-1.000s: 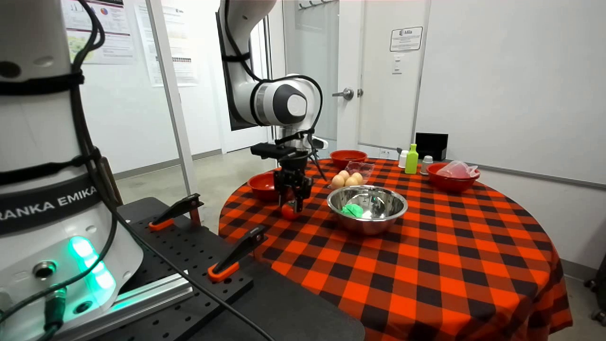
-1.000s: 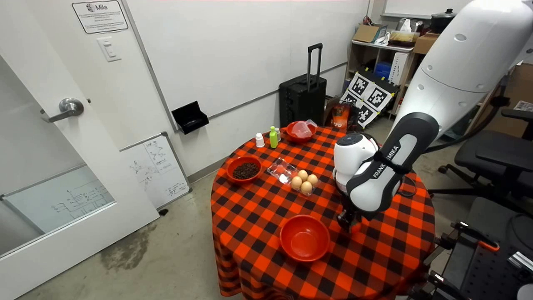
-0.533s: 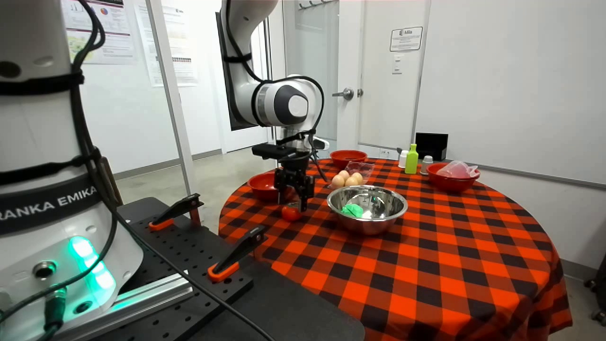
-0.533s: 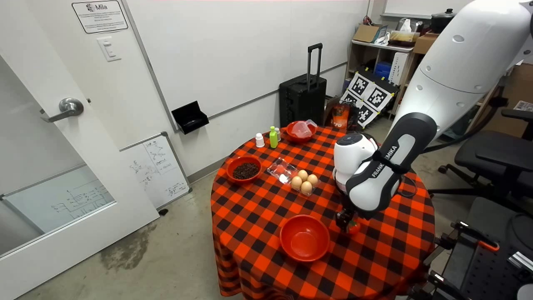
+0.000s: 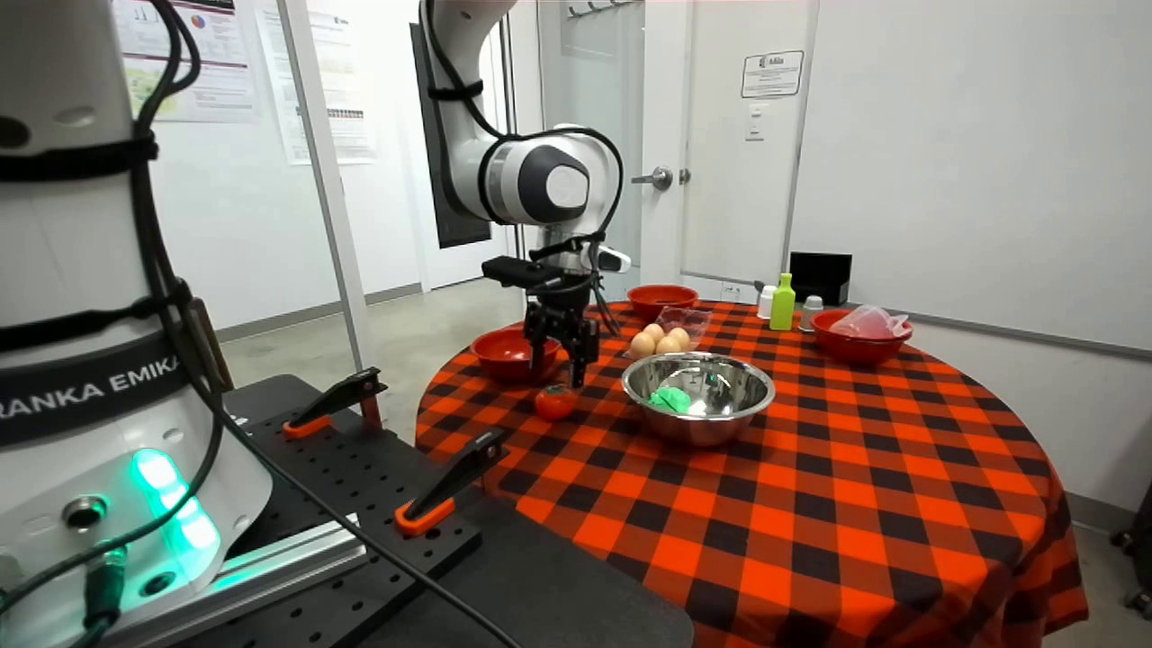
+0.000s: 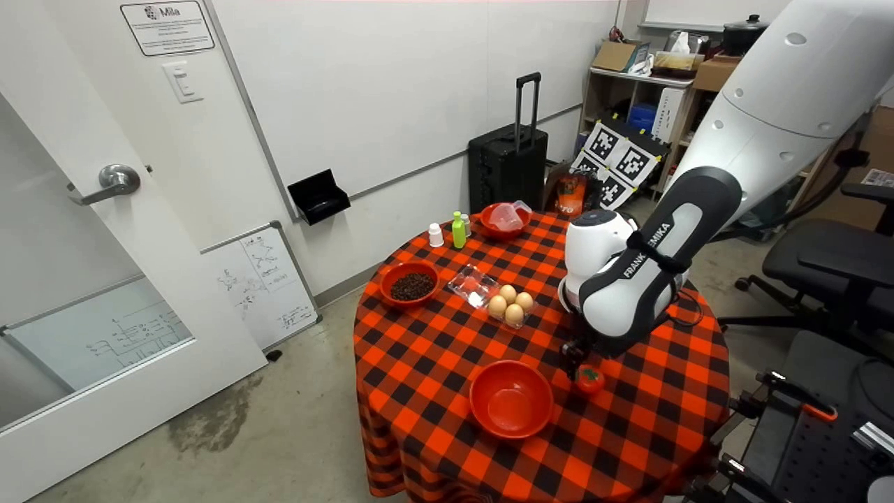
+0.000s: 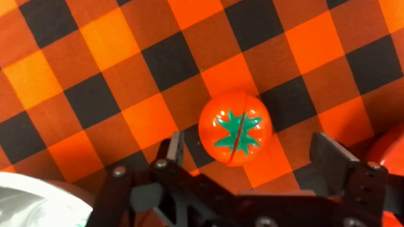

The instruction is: Put the tomato on the table

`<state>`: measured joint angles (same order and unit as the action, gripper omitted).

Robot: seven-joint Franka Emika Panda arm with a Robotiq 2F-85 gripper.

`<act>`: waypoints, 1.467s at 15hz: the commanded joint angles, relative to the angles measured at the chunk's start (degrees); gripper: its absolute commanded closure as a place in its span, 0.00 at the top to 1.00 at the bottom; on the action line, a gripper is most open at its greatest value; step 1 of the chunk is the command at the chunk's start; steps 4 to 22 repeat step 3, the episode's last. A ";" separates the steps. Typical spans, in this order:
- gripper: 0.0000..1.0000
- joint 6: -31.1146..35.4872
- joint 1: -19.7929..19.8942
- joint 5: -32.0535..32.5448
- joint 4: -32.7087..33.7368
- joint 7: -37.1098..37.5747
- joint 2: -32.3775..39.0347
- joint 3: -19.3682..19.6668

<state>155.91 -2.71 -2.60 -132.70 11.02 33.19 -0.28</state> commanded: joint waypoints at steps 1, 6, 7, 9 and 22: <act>1.00 -0.22 0.04 -1.20 -0.41 -0.84 -1.12 -0.11; 1.00 -0.32 0.68 -1.87 -1.53 -1.43 -3.20 -0.69; 1.00 -0.32 0.68 -1.87 -1.53 -1.43 -3.20 -0.69; 1.00 -0.32 0.68 -1.87 -1.53 -1.43 -3.20 -0.69; 1.00 -0.32 0.68 -1.87 -1.53 -1.43 -3.20 -0.69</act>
